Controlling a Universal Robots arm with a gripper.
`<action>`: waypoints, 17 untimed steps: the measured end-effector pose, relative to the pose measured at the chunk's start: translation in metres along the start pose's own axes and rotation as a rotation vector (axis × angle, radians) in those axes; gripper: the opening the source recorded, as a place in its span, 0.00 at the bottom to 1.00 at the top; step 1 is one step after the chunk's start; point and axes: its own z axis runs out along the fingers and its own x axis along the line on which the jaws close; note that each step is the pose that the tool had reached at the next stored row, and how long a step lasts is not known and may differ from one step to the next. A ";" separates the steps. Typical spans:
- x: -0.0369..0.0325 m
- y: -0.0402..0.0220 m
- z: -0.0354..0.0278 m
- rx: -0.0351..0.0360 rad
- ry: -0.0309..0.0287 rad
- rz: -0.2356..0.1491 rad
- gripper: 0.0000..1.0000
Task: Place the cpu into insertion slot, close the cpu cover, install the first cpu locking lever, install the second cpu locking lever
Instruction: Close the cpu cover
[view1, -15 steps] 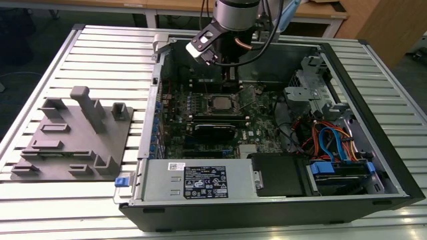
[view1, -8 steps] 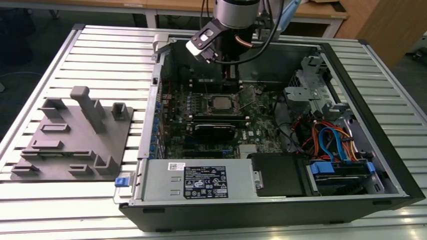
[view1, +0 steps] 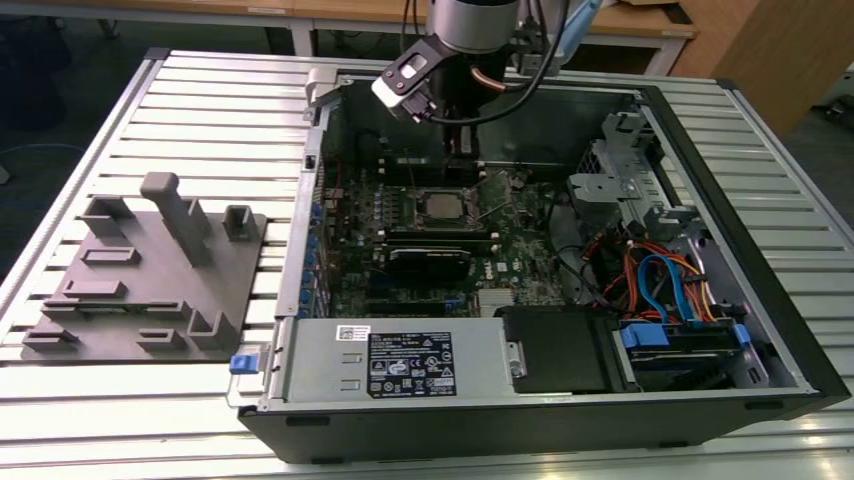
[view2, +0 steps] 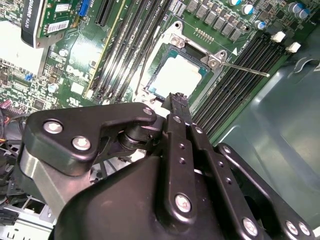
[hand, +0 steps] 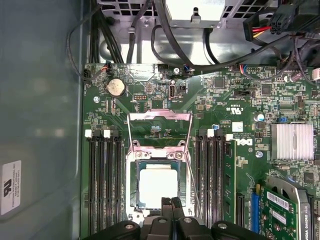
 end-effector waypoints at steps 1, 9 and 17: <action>0.0000 0.0000 -0.0005 0.0000 0.0000 0.000 0.11; 0.0000 0.0005 -0.0021 0.0000 -0.0001 0.000 0.11; 0.0000 0.0026 -0.0020 0.0001 -0.0001 0.000 0.11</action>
